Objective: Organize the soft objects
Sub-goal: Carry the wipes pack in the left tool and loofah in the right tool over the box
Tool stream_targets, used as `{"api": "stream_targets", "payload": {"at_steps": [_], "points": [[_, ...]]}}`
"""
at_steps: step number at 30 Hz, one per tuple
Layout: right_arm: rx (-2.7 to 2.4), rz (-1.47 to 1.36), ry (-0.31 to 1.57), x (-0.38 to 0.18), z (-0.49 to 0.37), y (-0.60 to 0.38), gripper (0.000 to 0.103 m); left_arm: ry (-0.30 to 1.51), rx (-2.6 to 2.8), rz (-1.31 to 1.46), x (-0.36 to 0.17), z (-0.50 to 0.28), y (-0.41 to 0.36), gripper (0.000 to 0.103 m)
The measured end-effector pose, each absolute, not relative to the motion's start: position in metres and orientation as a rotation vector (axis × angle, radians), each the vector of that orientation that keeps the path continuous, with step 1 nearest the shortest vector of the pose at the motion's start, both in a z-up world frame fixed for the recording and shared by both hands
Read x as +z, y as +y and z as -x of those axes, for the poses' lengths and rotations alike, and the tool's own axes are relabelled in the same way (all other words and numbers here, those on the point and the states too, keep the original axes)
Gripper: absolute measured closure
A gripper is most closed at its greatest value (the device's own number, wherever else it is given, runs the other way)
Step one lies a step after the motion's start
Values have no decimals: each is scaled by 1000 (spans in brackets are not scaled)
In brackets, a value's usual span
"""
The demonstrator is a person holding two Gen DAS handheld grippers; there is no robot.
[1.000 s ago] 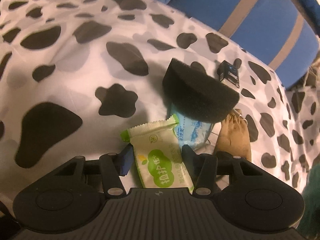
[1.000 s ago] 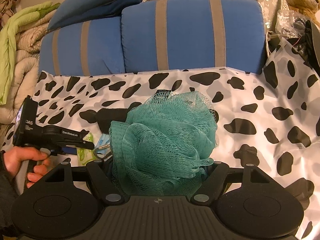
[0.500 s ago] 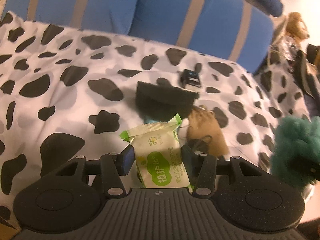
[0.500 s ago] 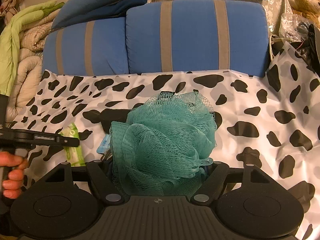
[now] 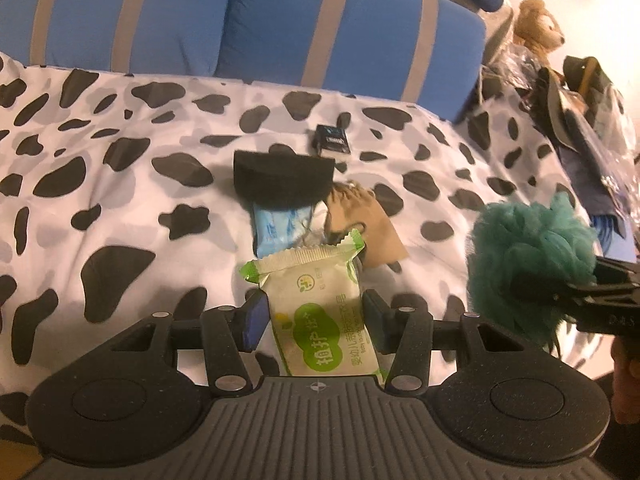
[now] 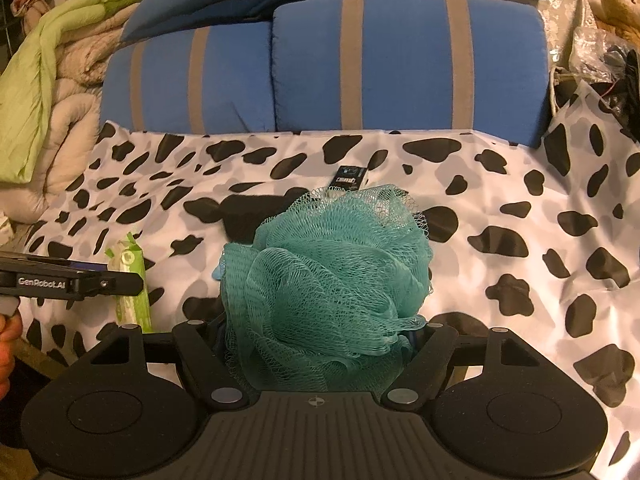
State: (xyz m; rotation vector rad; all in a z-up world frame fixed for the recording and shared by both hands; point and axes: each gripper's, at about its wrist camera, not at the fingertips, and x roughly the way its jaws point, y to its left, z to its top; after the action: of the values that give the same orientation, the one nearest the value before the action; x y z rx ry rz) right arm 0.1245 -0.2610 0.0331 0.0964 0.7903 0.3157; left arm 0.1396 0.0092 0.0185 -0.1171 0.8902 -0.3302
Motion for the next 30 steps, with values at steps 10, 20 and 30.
{"api": "stream_targets", "payload": {"at_steps": [10,20,30], "points": [[370,-124,836,31,-97,-255,27,963,-387,86,11,-108,10,55],[472,-118,895,28,-69,-240,27,1034,-427,61,3,-84,11,55],[651,-49,980,24,-43,-210,27,1112,-464,-30,-7,-70,-1,55]]}}
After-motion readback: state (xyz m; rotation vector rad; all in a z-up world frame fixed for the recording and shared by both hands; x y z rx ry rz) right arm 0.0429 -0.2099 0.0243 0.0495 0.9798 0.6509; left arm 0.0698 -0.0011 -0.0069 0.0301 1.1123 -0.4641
